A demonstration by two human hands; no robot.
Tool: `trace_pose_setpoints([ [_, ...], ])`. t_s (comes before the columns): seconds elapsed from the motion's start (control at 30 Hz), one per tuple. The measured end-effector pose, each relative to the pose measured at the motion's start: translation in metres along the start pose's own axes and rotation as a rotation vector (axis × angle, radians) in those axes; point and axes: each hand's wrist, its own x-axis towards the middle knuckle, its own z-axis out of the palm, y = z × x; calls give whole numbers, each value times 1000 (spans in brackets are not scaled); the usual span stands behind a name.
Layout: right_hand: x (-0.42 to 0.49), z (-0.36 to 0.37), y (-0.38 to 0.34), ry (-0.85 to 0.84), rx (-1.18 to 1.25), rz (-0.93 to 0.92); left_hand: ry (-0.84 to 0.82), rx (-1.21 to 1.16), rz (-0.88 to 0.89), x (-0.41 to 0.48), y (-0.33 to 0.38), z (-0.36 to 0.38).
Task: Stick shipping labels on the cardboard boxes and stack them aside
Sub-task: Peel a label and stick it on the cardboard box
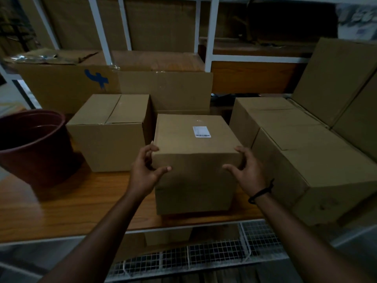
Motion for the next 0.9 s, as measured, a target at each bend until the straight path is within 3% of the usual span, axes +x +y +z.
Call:
trace_pose_setpoints([
  [0.27,-16,11,18,-12,-82,-115,23,118,-14,-17,-31,-7],
  [0.37,-10,0,15,-29,-106,-142,-6,220,85,-18,-29,-12],
  [0.47,14,-10,-5,22,-259,-212,84,339,225,-7,-19,-19],
  [0.53,36,-9,-25,-70,-397,-202,114,304,232,14,-6,-21],
  [0.63,64,2,-53,-308,-447,-114,-33,249,81,50,20,-15],
  [0.77,97,16,-71,-575,-404,42,-246,645,-30,75,16,-3],
  [0.9,126,19,-78,-733,-421,97,-211,636,-25,70,9,-5],
])
